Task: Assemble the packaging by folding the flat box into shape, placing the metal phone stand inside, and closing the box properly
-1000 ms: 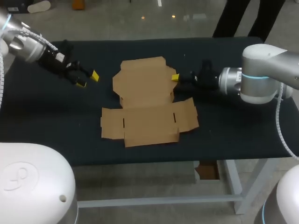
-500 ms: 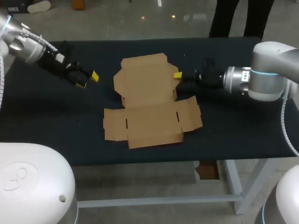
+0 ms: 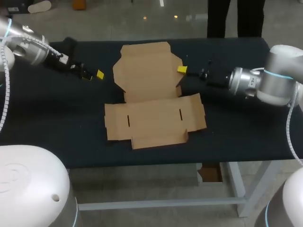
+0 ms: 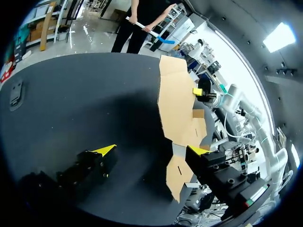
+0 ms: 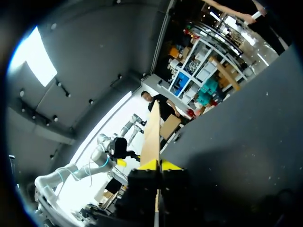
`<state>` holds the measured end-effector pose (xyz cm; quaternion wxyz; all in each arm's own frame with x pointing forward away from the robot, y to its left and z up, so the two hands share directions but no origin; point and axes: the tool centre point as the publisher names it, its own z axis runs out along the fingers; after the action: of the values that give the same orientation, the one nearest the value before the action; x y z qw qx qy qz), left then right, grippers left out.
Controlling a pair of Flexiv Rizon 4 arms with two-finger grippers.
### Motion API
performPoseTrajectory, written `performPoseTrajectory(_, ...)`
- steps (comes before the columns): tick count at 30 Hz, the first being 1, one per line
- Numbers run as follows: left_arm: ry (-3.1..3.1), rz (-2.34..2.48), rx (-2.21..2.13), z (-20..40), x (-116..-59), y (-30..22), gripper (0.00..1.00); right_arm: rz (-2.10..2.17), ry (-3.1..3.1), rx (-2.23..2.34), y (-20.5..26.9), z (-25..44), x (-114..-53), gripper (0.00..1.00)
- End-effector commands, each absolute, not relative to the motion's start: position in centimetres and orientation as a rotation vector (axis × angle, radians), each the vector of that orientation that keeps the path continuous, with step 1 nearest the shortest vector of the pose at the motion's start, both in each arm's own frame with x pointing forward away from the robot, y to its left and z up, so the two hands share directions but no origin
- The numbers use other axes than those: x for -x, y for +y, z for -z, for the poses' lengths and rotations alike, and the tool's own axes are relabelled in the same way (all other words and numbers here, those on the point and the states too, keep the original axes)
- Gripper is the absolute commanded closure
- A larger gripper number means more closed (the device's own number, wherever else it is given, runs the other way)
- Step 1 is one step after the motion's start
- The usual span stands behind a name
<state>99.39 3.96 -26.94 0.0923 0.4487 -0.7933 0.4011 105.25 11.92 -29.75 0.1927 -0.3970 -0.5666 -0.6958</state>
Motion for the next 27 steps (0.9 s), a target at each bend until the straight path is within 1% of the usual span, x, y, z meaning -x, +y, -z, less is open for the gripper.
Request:
performPoseTrajectory(1,-2.366,-1.379,-1.347,26.9,-99.0,3.1,0.0,2.012,-1.555,1.1,11.5,29.4,-104.6,1.0)
performPoseTrajectory(11,-2.409,-1.668,-1.099,25.6,-100.7,0.3,0.0,2.085,-1.522,1.07,11.3,28.3,-104.8,1.0)
performPoseTrajectory(27,-2.365,-1.793,-0.799,24.2,-102.7,-3.0,0.0,2.164,-1.474,0.944,11.7,26.8,-105.3,1.0)
